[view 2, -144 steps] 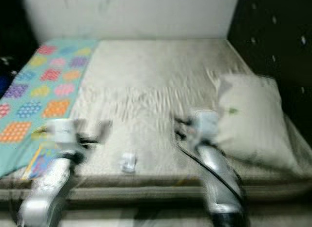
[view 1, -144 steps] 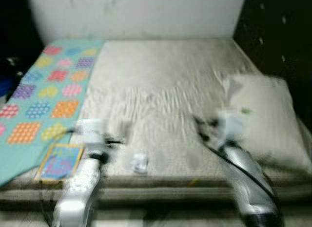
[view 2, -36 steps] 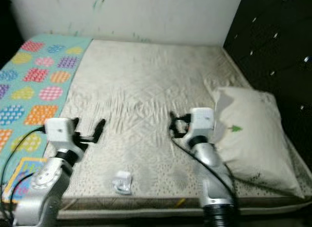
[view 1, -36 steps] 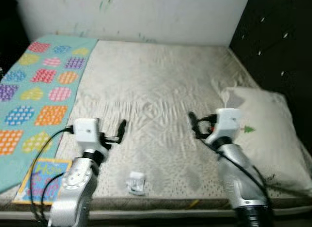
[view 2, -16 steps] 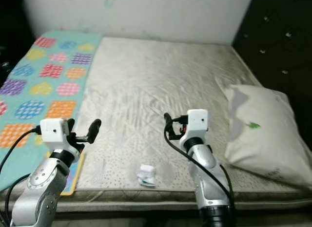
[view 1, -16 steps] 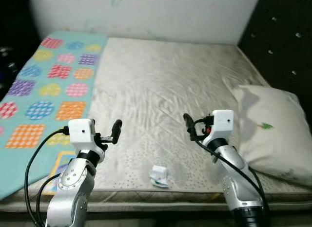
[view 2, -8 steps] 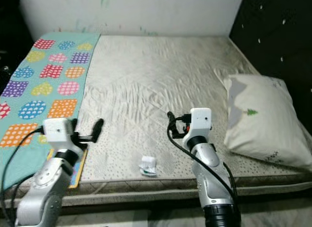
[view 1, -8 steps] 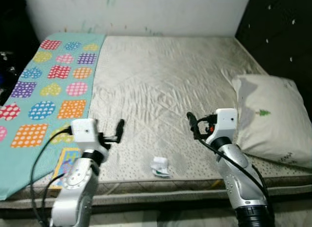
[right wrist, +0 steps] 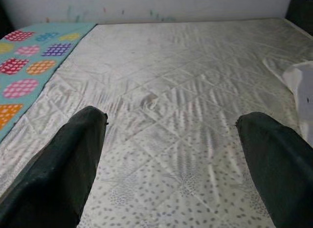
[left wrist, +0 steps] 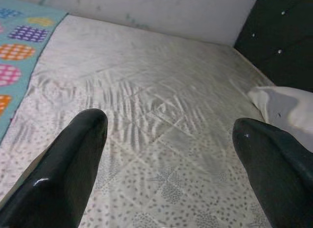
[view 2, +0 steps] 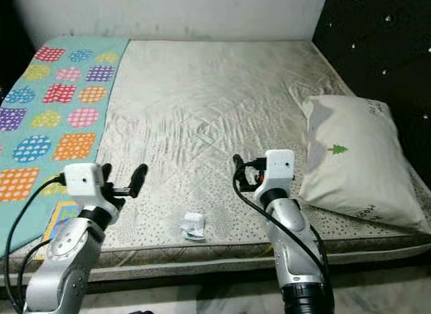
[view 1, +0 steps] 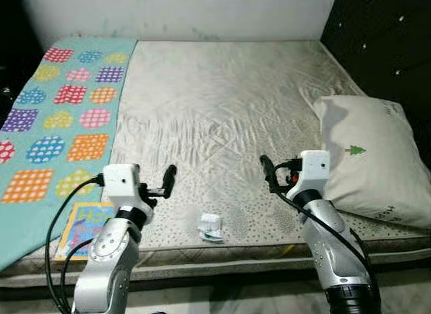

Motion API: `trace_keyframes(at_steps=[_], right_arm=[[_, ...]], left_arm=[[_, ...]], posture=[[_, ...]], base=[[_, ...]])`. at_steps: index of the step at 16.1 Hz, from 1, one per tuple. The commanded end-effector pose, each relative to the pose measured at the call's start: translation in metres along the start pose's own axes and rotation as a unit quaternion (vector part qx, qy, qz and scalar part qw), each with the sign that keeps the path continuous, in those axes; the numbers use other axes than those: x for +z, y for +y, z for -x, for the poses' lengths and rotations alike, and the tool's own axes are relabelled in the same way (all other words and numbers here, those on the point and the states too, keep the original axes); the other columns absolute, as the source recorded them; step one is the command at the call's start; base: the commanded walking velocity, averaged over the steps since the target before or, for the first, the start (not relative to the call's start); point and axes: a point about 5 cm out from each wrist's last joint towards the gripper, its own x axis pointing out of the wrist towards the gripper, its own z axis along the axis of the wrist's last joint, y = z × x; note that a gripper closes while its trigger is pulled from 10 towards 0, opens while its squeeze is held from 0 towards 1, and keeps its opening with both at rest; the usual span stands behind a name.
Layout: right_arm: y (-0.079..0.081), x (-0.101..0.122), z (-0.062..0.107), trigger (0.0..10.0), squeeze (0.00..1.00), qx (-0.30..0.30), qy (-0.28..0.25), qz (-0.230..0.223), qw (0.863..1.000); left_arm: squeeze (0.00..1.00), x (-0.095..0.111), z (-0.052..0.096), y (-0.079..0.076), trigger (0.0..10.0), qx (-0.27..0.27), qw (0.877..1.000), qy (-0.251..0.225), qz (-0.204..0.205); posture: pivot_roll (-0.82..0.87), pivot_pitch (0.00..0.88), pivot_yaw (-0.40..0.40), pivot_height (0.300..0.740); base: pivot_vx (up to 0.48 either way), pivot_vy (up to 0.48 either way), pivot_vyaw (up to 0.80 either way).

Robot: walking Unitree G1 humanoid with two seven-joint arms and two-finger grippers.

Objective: Clean up the room

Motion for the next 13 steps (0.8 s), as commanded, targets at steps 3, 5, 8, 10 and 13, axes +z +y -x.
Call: trace_keyframes(at_steps=[3,5,8,10,13], right_arm=[[0.0003,0.0004,0.0013,10.0,0.00,0.006,-0.003,0.001,1.000],[0.0011,0.0006,0.0012,10.0,0.00,0.011,-0.004,-0.002,1.000],[0.0022,0.0014,0.0013,10.0,0.00,0.013,-0.006,-0.003,1.000],[0.0024,0.0013,0.0013,10.0,0.00,0.014,-0.005,-0.007,1.000],[0.0024,0.0020,0.0009,10.0,0.00,0.014,-0.007,-0.007,1.000]], left_arm=[[0.00,-0.0041,0.0021,0.0031,10.0,0.004,1.000,0.011,-0.002],[0.00,-0.0044,0.0016,0.0034,10.0,0.005,1.000,0.012,-0.002],[0.00,-0.0040,0.0016,0.0042,10.0,0.008,1.000,0.013,-0.004],[0.00,-0.0036,0.0013,0.0046,10.0,0.010,1.000,0.014,-0.004],[0.00,-0.0030,0.0006,0.0050,10.0,0.012,1.000,0.013,-0.005]], posture=[[-0.02,0.067,-0.040,0.740],[-0.02,0.067,-0.040,0.740],[-0.02,0.071,-0.040,0.740],[-0.02,0.077,-0.037,0.721],[-0.02,0.084,-0.036,0.681]], base=[[0.000,0.000,0.00],[0.000,0.000,0.00],[0.000,0.000,0.00],[0.000,0.000,0.00],[0.000,0.000,0.00]])
